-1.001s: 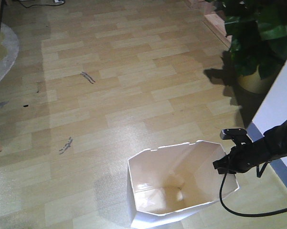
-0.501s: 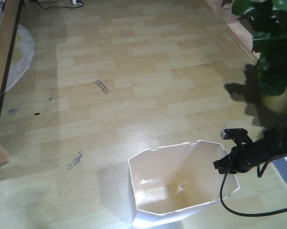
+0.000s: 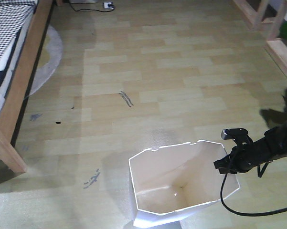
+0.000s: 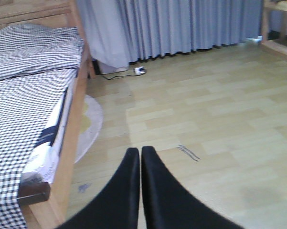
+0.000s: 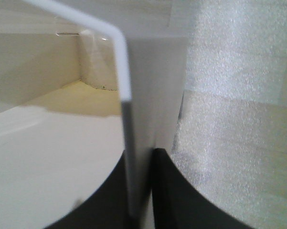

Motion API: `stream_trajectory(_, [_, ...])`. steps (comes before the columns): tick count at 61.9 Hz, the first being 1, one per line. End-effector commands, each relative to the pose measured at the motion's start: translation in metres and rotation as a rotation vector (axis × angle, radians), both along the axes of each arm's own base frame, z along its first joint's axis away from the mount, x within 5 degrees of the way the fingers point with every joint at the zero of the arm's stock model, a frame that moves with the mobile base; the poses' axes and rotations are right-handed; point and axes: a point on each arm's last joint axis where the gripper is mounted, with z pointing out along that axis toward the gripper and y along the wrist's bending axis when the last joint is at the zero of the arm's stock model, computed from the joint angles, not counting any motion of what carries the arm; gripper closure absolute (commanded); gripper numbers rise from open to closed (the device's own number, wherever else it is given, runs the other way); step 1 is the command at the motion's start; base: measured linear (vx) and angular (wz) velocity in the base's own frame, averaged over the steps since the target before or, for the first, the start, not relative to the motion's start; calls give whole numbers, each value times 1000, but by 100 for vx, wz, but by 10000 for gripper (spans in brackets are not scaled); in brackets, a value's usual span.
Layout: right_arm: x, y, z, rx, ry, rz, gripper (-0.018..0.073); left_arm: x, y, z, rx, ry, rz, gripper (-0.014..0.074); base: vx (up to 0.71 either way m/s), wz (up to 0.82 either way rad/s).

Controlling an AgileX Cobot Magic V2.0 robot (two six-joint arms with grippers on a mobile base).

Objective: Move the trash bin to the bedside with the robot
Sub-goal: 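Hold the bin rim with the right gripper while the base turns toward the bed, then drag the held bin across the floor to beside the bed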

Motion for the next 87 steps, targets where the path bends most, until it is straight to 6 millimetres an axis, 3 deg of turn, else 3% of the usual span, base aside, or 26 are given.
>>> stream_trajectory(1, [12, 11, 32, 167, -62, 4, 566, 1, -1, -2, -11, -55, -15, 602, 33, 32])
stream_trajectory(39, [12, 11, 32, 167, -62, 4, 566, 1, -1, -2, -11, -55, -15, 602, 32, 25])
stream_trajectory(87, [12, 11, 32, 167, -62, 4, 566, 1, -1, -2, -11, -55, -15, 602, 35, -6])
